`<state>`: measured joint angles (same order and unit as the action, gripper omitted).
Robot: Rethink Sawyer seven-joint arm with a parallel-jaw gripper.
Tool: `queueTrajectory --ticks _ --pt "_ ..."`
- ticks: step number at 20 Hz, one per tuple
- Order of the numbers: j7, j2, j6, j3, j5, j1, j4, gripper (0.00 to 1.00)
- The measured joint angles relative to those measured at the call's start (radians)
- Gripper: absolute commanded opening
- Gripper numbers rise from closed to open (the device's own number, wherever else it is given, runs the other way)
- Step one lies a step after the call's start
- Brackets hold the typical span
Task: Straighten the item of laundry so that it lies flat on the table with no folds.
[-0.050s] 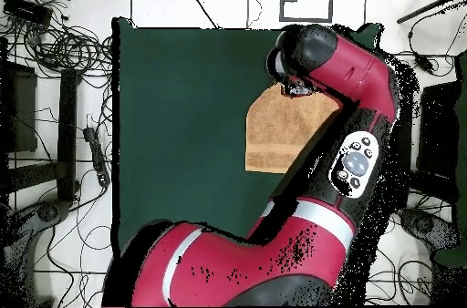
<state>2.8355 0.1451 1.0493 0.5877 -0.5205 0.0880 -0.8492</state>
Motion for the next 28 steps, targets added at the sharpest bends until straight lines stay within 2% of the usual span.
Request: queueTrajectory --ticks 8,17,28 --pt "0.000 -0.045 0.046 0.000 -0.002 0.001 0.119 1.00" --pt "0.000 -0.141 0.077 0.001 -0.022 0.001 0.281 1.00" --pt "0.000 -0.219 0.082 0.001 -0.053 0.001 0.381 1.00"
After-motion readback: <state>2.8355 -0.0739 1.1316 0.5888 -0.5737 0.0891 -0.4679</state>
